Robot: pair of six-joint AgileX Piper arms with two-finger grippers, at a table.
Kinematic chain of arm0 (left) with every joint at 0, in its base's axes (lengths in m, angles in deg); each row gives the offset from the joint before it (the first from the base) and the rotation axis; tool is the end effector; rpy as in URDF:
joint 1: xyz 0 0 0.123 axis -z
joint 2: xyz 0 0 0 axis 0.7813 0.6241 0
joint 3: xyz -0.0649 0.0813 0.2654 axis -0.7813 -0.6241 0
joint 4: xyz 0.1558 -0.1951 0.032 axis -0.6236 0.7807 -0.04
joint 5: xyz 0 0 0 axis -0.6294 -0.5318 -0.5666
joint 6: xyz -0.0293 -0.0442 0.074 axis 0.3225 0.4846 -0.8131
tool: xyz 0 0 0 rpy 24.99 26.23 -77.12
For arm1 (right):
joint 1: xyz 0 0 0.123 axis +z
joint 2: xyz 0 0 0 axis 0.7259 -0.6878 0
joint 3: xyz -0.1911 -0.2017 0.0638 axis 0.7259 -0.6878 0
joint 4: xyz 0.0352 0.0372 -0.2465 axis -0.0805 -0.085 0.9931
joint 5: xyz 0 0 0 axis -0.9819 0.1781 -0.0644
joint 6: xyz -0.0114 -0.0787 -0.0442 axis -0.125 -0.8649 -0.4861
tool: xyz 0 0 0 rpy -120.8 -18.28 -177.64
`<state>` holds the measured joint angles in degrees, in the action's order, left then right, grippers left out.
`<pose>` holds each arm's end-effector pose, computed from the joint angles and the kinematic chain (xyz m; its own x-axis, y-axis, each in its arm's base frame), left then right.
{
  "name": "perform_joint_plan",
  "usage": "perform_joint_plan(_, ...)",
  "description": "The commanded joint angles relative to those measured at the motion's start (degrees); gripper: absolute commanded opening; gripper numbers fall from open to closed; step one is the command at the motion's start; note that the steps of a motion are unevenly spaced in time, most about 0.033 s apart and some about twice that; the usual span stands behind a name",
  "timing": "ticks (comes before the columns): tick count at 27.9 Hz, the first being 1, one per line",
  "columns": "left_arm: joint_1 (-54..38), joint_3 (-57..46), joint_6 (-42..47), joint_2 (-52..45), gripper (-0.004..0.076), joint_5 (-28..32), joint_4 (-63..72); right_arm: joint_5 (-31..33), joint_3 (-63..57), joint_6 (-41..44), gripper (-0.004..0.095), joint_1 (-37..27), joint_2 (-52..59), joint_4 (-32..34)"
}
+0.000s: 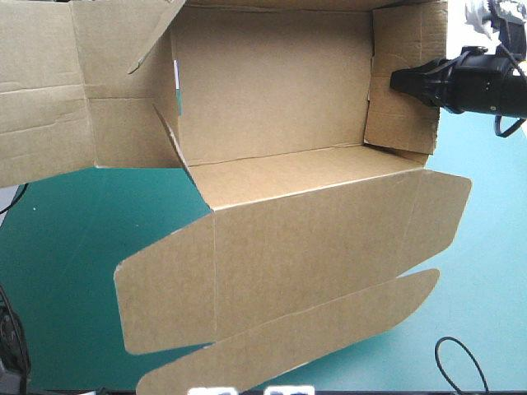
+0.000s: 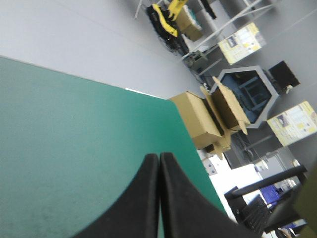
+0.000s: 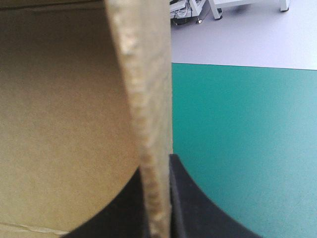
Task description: Fold the box
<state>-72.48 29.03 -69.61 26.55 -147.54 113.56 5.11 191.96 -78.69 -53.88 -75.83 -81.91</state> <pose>0.3161 0.0321 0.4361 -0.6161 -0.4302 -0.6598 0.4166 0.5329 -0.7365 0.2539 0.0326 0.5301 -0.5519 0.1419 -0.8218 -0.4656 0.7651 0.4448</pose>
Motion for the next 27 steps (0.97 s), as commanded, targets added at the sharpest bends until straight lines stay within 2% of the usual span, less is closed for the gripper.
perform_joint_plan(1,2.2,1.9,-0.5,-6.0,-0.0009,-4.3,7.4,-0.9,1.5,1.1,-0.0017,-0.4,-0.5,-4.4)
perform_joint_plan(12,5.1,1.9,-1.2,-15.0,-0.0009,-4.3,7.0,-1.0,1.5,0.4,-0.0016,1.8,-4.2,-3.6)
perform_joint_plan(17,5.1,1.9,-1.2,-17.3,-0.0009,-4.3,5.3,-2.0,1.5,0.0,-0.0016,3.8,-5.3,-2.6)
perform_joint_plan(20,5.1,1.9,-0.2,-19.2,-0.0009,-4.3,0.2,-4.2,1.5,0.0,-0.0016,5.8,-5.9,1.3)
perform_joint_plan(27,5.1,1.9,0.2,-20.0,-0.0009,-4.3,-0.9,-5.4,1.5,0.0,-0.0016,6.6,-7.7,1.0)
